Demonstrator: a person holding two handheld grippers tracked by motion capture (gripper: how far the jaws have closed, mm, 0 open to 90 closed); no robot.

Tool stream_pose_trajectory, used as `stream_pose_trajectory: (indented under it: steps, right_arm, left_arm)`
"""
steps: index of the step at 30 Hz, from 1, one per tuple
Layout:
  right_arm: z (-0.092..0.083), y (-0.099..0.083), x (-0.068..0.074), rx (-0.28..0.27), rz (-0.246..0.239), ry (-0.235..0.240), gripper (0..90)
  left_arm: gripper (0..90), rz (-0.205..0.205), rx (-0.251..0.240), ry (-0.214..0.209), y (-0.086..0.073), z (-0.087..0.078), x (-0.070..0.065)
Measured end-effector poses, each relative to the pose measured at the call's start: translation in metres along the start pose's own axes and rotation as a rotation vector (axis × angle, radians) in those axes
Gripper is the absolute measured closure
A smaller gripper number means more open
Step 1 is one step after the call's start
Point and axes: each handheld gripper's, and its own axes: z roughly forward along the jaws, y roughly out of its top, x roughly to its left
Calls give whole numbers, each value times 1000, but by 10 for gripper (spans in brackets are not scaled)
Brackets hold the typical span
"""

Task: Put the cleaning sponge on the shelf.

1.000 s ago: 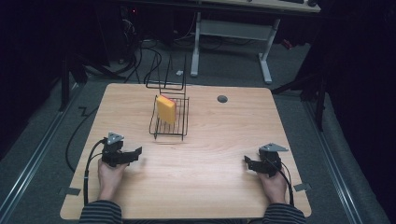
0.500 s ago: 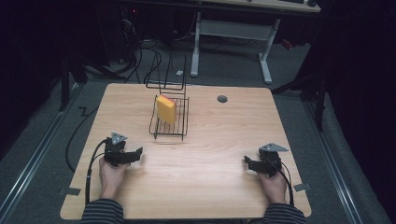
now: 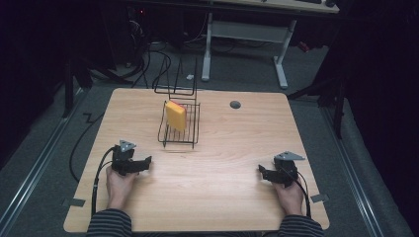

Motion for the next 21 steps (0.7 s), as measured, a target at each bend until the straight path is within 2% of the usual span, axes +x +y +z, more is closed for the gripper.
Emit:
stream_pose_trajectory:
  steps: [4,7,21]
  right_arm:
    - [0,0,0,1,1,-1,272]
    - [0,0,0,0,1,-1,272]
    - [0,0,0,0,0,0,271]
  left_arm:
    - [141,-2,-1,8,0,1,0]
    - [141,23,9,29,0,2,-3]
    - [155,24,6,30,-2,1,-3]
